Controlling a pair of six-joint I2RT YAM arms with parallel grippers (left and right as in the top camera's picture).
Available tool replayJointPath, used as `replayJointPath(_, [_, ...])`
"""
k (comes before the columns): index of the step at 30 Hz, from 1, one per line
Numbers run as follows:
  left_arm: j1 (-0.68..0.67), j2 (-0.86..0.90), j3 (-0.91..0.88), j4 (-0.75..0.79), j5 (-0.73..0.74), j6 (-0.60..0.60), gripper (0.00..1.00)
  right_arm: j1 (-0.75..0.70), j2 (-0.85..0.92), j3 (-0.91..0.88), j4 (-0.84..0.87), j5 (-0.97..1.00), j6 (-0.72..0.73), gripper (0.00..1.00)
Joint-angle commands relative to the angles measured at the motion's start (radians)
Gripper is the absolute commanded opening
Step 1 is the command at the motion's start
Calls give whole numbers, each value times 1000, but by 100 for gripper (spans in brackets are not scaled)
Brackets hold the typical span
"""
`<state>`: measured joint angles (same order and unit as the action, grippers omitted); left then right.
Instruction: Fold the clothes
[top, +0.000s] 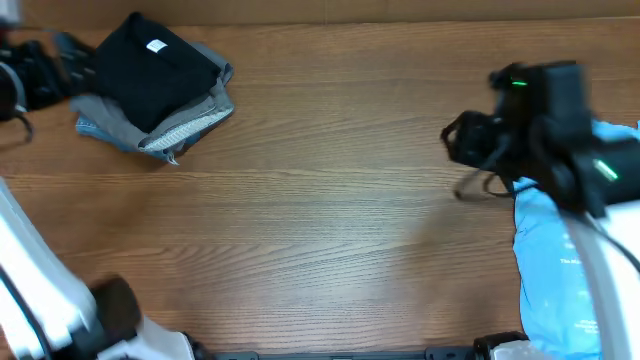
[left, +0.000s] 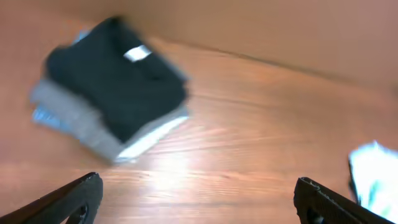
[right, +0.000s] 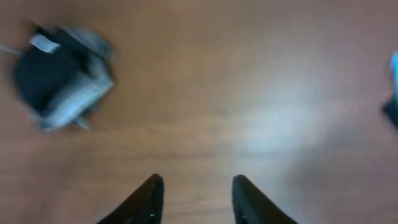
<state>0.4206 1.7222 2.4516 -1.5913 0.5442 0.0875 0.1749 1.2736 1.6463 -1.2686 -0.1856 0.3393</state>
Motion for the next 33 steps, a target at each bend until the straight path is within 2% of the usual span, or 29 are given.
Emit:
replayJointPath(1, [-95,-125,9,-39,-48,89,100,0,-161,97,-11,16,-73,46])
replayJointPath(7, [-300,-354,-12,-98,-268,42,100,0,-383,123,-21,89,-108,61])
replayJointPath(8, [-322,-386,-21,-98,-270,43,100,0,-407,123,-21,92,-108,72])
replayJointPath(9, [-340,-420,-30,-98,-273,42,100,0,-431,123,-22,93,-108,91])
replayJointPath(10, [-350,-447,-38,-98,-278,38,100,0,-450,123,-24,93,-108,100])
replayJointPath(14, [-356,-553,-102,-98,-312,24,100,0,-481,123,-45,92,-108,100])
replayJointPath(19, [-356,-623,-267,-98,-346,24,100,0,-481,114,-71,92,-108,100])
replayJointPath(27, [-356,-611,-584,-86,-369,24,100,0,-480,114,-73,92,-108,100])
replayJointPath(33, [-356,-605,-647,27,-369,24,100,0,-481,114,-73,92,-108,100])
